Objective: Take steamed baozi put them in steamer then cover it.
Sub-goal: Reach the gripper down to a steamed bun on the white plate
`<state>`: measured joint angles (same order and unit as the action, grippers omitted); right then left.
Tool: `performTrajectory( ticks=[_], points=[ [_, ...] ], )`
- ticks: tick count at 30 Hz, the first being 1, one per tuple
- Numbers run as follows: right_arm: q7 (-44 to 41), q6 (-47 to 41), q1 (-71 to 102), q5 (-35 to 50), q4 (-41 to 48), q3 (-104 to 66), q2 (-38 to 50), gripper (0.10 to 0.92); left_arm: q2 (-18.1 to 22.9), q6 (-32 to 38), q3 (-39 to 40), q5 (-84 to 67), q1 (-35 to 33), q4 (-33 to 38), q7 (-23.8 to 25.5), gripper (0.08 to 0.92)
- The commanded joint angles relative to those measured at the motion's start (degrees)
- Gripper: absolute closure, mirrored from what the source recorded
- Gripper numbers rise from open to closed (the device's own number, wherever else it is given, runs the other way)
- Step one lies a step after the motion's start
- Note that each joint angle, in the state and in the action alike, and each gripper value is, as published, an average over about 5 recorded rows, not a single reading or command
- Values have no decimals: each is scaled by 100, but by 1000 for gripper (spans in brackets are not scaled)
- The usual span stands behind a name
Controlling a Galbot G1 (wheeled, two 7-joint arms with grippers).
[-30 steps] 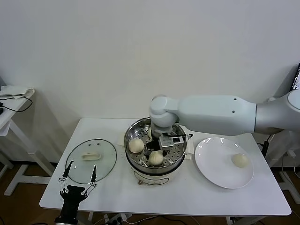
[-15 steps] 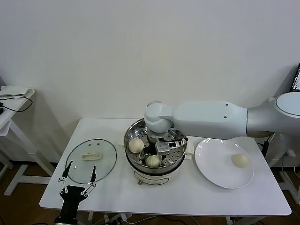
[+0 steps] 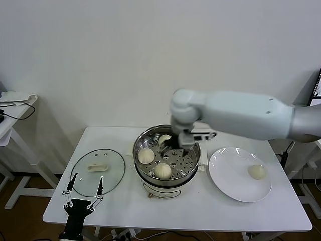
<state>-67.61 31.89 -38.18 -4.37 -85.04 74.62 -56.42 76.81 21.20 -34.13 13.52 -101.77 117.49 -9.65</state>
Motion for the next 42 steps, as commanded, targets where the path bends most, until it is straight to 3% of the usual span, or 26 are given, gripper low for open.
performTrajectory(
  ticks=[1,4,9,23,42],
  points=[
    [-483,-2478,-357,2199,1122,-39,1937,203,-15,-4,24,13,-15,31,5,177],
    [-578,-3241,-255,2539,1705,141,2156,203,-23,3,28,16,-32,48,6,177],
    [-619,-3599,518,2401,2457,118,2418,203,-24,6,-1,11,-45,66,4,177],
    [-227,-3504,3103,997,3545,-1813,2143,203,-26,-32,-83,-9,-87,-4,1,177],
    [98,-3287,3581,284,4278,-2401,1600,203,-41,-50,-93,-9,-129,-33,3,177]
  ],
)
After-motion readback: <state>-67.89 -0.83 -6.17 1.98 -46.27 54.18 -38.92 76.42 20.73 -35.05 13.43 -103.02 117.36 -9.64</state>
